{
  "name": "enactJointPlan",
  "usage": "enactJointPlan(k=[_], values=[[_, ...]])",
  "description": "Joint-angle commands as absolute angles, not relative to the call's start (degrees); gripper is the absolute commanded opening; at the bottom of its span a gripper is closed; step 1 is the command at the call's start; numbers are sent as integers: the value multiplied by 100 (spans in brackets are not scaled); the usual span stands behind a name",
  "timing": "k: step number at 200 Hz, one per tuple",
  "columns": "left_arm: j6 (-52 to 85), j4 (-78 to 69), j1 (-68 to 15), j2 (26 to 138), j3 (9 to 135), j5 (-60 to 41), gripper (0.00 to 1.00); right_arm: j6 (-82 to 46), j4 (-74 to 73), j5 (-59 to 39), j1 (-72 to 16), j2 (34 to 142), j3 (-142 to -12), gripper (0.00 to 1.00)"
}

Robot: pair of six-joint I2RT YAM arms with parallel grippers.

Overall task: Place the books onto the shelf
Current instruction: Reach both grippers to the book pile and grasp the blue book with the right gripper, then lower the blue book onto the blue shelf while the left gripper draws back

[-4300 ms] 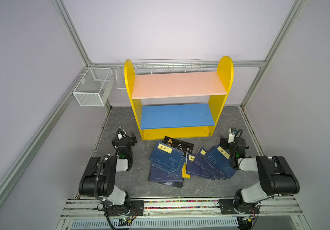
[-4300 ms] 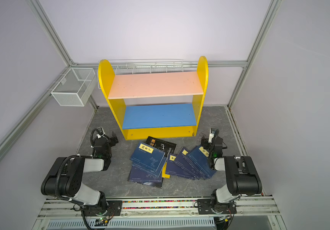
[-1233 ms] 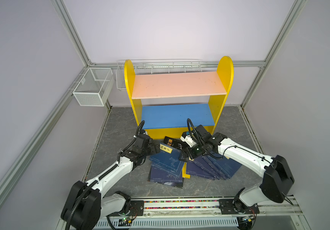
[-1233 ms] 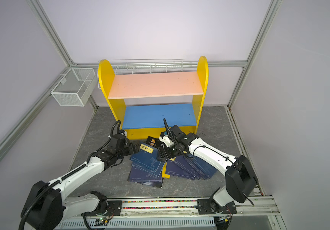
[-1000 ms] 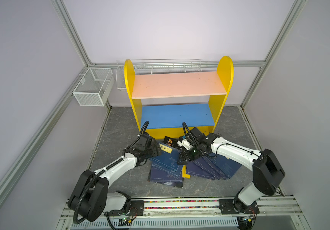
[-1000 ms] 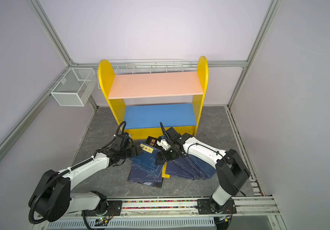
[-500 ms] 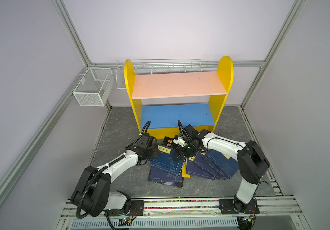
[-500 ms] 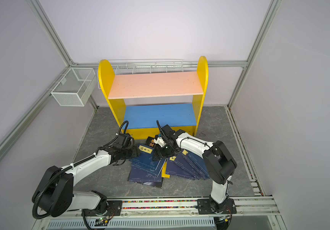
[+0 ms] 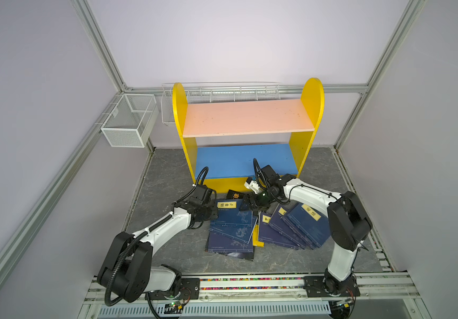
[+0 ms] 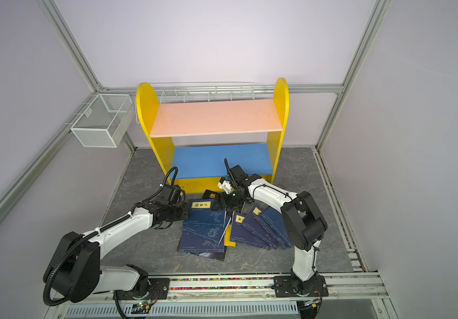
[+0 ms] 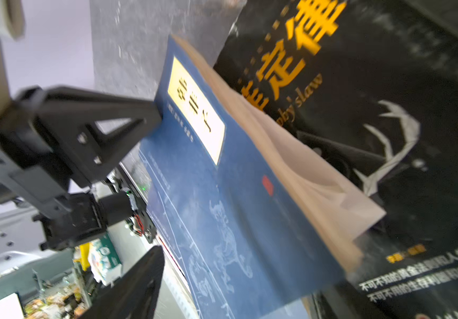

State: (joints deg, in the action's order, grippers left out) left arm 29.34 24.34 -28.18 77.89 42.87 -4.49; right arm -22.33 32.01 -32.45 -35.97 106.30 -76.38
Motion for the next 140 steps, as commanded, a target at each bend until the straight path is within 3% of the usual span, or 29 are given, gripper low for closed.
enactJointPlan(k=[1,24,50,78,98,118,140], values=[[2795,2870,-2909,7831,4298,-927,16,-2435,2891,-3462,-3615,10359,-7556,74],[2812,2836,-2909,7836,4271,-938,11,-2443,2877,-3250,-3599,10260,-7473,66],[2821,2806,-2909,7865,4271,-925,10,-2432,2702,-3077,-3604,10198,-7379,29],[3027,2920,-2909,7649,4314,-588,15,-2448,2457,-3019,-3514,9902,-7228,7],[3500,3172,-2886,7163,4385,250,19,-2364,2387,-3203,-3393,9577,-7192,7],[4357,3741,-2856,6382,4439,1733,32,-2100,2384,-3446,-3317,9094,-7210,7],[5166,3767,-2786,5305,4118,2720,54,-1864,2433,-3583,-3290,8576,-7334,7]])
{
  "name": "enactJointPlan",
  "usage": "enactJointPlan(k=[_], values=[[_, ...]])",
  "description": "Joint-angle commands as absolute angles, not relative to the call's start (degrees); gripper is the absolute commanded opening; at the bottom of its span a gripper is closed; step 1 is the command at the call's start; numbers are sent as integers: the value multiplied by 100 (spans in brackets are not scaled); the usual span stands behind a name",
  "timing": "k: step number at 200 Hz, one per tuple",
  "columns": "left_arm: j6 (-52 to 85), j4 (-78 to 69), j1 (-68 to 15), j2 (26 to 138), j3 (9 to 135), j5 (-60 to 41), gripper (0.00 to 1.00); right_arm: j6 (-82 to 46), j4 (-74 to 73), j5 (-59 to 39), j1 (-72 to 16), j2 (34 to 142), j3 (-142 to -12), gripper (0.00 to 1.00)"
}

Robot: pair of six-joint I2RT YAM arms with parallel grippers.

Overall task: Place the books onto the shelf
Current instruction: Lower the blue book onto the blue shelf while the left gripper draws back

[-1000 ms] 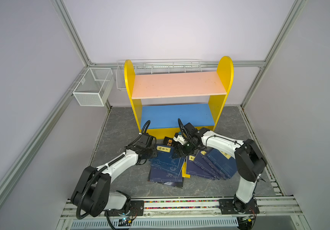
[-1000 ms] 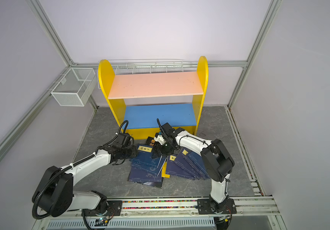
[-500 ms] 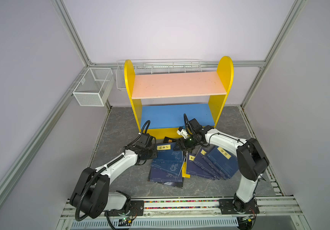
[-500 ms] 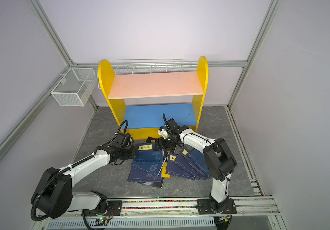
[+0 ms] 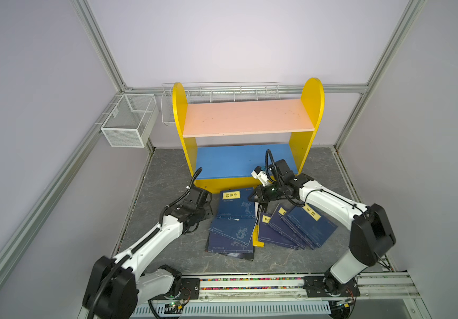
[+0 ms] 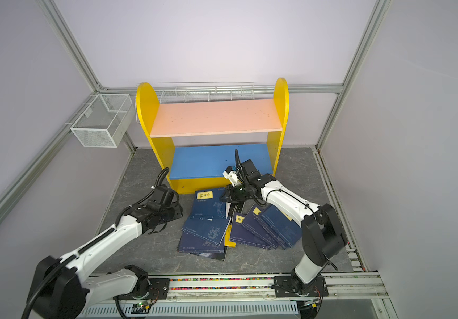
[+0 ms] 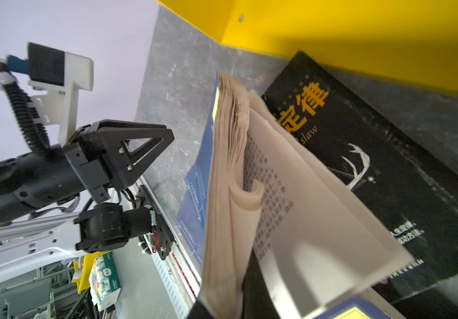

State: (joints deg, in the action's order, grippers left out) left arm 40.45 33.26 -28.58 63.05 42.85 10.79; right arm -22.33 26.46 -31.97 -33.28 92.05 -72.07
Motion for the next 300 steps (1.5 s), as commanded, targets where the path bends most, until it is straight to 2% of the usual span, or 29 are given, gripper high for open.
enactJointPlan(k=[1,22,46,93,115,142,222,230,238,242,245,257,264,278,300], values=[[5198,3760,-2781,5241,4098,2736,55,-1859,2434,-3589,-3293,8560,-7341,7],[5815,3533,-2725,4396,3639,3017,64,-1763,2393,-3637,-3252,8234,-7605,7],[6167,3518,-2710,3994,3345,3148,65,-1708,2212,-3468,-3229,8104,-7983,7],[5982,3316,-2686,4623,3439,2810,70,-2248,645,-2037,-3256,8667,-7755,7],[5849,3204,-2684,4850,3546,2665,71,-2541,-518,-1560,-3302,8884,-7305,7],[5770,3103,-2689,4951,3577,2575,72,-2627,-916,-1269,-3313,9236,-7320,7],[5582,2968,-2690,4884,3551,2483,73,-2587,-281,-2896,-3313,10977,-8708,8],[5566,2956,-2687,4873,3551,2470,73,-2656,-194,-2866,-3312,11121,-8858,12],[5553,2929,-2688,4874,3545,2454,73,-2734,-161,-2769,-3298,11217,-8967,22],[5541,2925,-2688,4872,3547,2453,73,-2772,-144,-2703,-3296,11252,-8993,29],[5540,2917,-2688,4873,3543,2445,73,-2808,-116,-2608,-3296,11258,-9022,38],[5522,2886,-2684,4890,3551,2431,73,-2826,-17,-2289,-3304,11221,-9021,60],[5517,2883,-2687,4903,3551,2412,73,-2811,41,-2111,-3305,11145,-8985,70],[5503,2867,-2689,4914,3560,2400,73,-2753,269,-1556,-3321,10932,-8853,80],[5484,2804,-2685,4939,3551,2357,74,-2733,544,-753,-3342,10537,-8536,81]])
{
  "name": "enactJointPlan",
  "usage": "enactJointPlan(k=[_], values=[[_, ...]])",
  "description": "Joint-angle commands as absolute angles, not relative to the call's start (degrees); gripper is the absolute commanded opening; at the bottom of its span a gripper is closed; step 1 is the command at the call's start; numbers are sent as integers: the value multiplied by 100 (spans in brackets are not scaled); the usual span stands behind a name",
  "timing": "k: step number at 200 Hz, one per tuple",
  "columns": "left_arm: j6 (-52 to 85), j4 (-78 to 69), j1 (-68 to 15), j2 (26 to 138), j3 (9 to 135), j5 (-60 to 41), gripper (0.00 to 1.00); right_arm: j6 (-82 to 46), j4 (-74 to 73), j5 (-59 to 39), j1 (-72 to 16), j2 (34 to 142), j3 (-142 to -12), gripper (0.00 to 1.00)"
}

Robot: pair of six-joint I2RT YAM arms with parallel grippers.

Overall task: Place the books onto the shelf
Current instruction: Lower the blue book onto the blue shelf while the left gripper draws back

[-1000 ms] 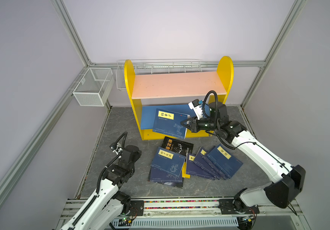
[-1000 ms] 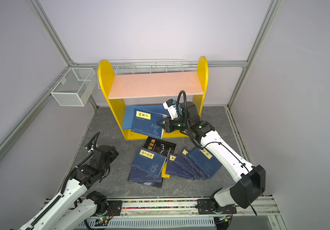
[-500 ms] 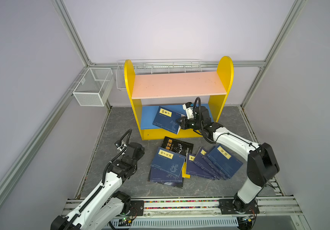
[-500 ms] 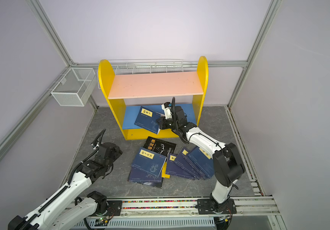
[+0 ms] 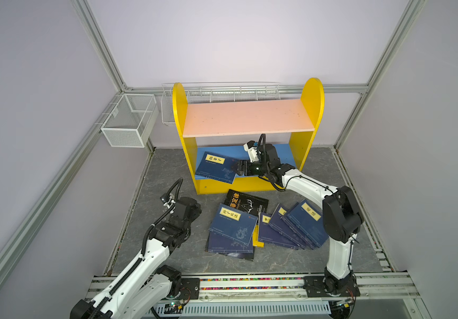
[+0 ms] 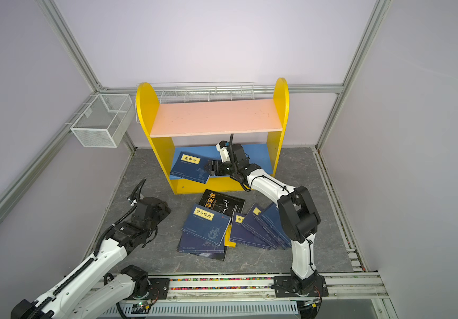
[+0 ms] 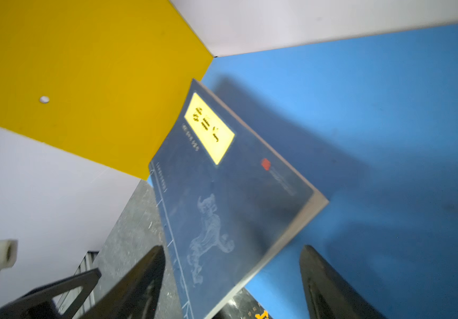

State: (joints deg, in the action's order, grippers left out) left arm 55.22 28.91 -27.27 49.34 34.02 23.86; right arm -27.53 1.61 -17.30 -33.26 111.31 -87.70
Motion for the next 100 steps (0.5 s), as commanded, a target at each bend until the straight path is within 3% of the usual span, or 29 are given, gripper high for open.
enactJointPlan(k=[1,100], values=[[5484,2808,-2687,4943,3551,2356,74,-2733,553,-737,-3345,10520,-8517,80],[5371,2715,-2689,5089,3595,2312,74,-2511,1288,-1049,-4111,10468,-8357,50]])
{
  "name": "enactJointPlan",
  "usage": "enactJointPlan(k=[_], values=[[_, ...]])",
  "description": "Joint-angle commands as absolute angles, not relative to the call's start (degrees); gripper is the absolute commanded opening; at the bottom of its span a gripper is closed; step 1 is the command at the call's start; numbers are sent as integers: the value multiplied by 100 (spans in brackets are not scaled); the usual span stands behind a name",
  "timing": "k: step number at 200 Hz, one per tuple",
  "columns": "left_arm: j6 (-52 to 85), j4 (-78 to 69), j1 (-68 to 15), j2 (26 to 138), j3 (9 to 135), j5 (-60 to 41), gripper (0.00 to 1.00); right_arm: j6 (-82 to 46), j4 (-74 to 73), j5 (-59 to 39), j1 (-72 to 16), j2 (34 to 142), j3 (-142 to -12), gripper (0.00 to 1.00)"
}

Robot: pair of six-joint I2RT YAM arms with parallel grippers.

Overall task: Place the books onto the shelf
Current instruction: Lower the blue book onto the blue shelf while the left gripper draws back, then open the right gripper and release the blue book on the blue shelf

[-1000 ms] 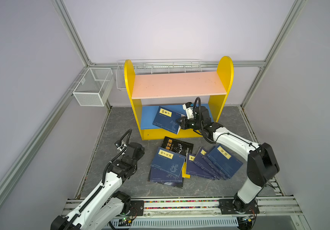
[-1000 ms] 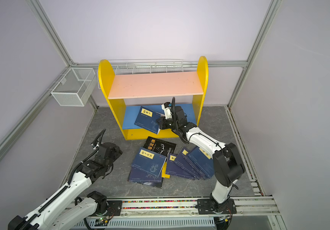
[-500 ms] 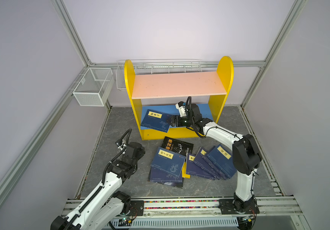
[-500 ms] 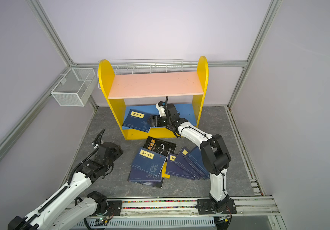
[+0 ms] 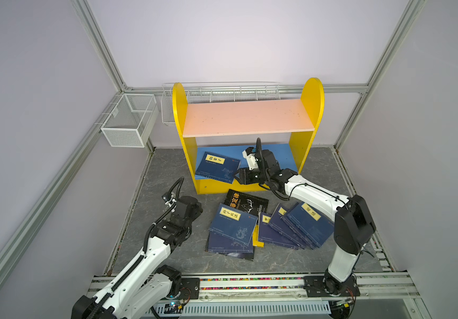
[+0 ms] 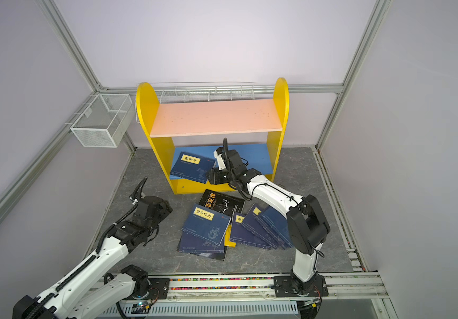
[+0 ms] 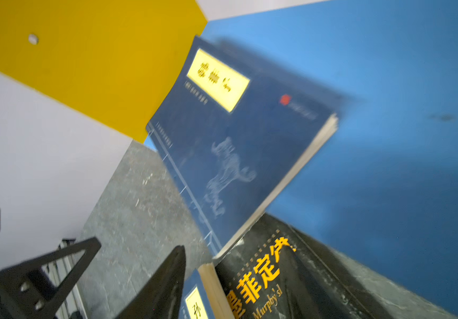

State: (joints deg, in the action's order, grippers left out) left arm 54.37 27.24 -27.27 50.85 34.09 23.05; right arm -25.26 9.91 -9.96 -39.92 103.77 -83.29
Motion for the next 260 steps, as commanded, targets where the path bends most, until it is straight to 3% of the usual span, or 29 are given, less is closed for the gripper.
enactJointPlan(k=[1,137,223,260], values=[[5371,2720,-2689,5089,3595,2312,74,-2526,1295,-1043,-4112,10477,-8362,49],[5379,2821,-2689,4845,3516,2415,73,-2640,1423,-969,-3957,11187,-9195,34],[5371,2812,-2686,4888,3524,2425,72,-2356,2219,-649,-3718,11785,-10247,34],[5364,2851,-2688,4847,3524,2462,72,-2509,2179,-459,-3597,11644,-9963,35]])
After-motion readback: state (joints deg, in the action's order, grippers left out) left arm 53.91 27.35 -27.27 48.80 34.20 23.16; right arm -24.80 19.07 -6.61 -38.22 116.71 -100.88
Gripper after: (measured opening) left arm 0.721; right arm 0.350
